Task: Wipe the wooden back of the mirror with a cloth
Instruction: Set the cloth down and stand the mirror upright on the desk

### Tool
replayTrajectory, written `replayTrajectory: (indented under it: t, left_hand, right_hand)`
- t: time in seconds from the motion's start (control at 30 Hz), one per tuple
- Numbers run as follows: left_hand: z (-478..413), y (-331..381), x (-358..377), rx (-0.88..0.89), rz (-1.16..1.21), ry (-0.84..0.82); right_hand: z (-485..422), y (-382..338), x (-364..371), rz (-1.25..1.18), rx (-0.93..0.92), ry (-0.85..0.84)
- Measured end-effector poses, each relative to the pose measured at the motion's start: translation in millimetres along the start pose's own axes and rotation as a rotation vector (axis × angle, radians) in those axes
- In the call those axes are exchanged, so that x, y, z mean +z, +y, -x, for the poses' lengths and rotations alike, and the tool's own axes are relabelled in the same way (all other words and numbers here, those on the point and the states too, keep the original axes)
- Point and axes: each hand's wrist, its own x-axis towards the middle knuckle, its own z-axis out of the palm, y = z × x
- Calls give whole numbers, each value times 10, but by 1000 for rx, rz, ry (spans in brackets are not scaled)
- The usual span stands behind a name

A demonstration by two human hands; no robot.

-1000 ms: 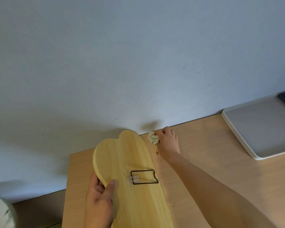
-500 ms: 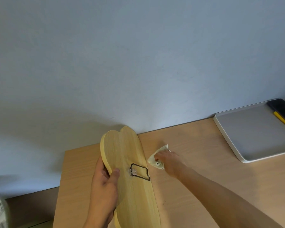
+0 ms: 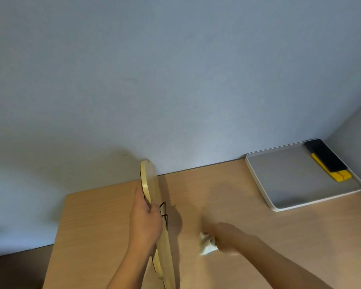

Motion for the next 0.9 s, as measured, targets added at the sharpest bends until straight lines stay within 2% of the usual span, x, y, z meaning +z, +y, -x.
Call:
replayTrajectory:
  t: [0.2,0.3,0.4,0.53,0.63,0.77,0.83,0.9]
  left_hand:
    - [49,105,141,-4,-83,19]
    - [76,142,189,-5,-114,27]
    - [83,169,235,3,-144,36]
    - [83,161,263,-6,-184,45]
    - [96,165,268,-2,-182,53]
    - [79,147,247,-6,-201,58]
    - [61,129,244,-7,-202,57]
    - [60,123,248,-6,-196,49]
  right_hand:
    - [406,603,-327,-674,213,331]
    - [527,909,-236,-817,350,387]
    - [543,1078,-64,-781,494,474]
    - [559,1082,-5,-527,591,590]
    - [585,1050,-14,-467,638,584]
    - [545,964,-88,-439,745,492]
    - [523,812,-155,-335,827,464]
    - [493,616,-210,-152,800,554]
